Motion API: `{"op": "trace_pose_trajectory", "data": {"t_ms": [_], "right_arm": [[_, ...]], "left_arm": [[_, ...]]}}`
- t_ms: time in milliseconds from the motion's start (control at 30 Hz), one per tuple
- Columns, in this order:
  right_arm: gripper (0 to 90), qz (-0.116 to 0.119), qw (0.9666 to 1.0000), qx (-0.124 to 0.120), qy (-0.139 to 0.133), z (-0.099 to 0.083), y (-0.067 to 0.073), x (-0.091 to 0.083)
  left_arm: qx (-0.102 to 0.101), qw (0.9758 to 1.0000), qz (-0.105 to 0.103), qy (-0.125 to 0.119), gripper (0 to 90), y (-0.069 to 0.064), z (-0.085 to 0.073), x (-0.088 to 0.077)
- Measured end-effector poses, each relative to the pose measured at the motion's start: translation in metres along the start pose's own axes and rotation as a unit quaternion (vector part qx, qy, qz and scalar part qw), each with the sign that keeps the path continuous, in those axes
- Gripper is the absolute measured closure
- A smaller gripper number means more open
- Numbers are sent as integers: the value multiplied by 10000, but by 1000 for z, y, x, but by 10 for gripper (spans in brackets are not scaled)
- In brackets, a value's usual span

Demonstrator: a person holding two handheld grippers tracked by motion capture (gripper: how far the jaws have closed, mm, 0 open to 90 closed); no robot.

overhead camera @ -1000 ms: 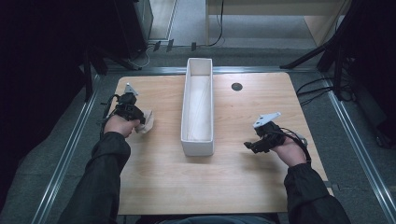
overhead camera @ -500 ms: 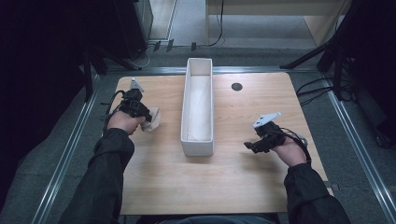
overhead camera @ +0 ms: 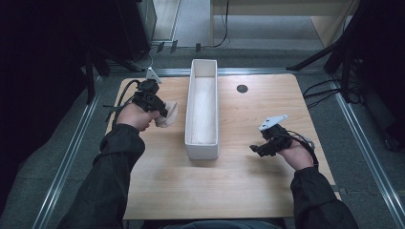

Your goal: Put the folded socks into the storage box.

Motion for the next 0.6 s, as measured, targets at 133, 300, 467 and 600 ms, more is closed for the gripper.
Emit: {"op": "trace_pose_trajectory", "data": {"t_ms": [133, 300, 467, 600], "right_arm": [[231, -19, 10000, -14, -3, 0, -1, 0], [231, -8, 10000, -22, 7, 0, 0, 0], [231, -12, 10000, -14, 17, 0, 0, 0], [231, -48, 10000, -22, -5, 0, 0, -1]], "left_arm": [[199, 9998, -70, 3, 756, -18, 2, -2], [417, 9990, -105, -74, 755, -40, 4, -6], [477, 9987, -183, -63, 753, -60, 4, -6], [497, 9986, -158, -50, 751, -75, 2, 1]]}}
Point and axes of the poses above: each handheld gripper's, and its own axes: x roughly forward along the jaws, z roughly out of its top, y roughly to its left, the point moved 4 cm from there along x, roughly forward along the jaws, and after that the axes turned 5 degrees about -x, right-handed, at the moved point
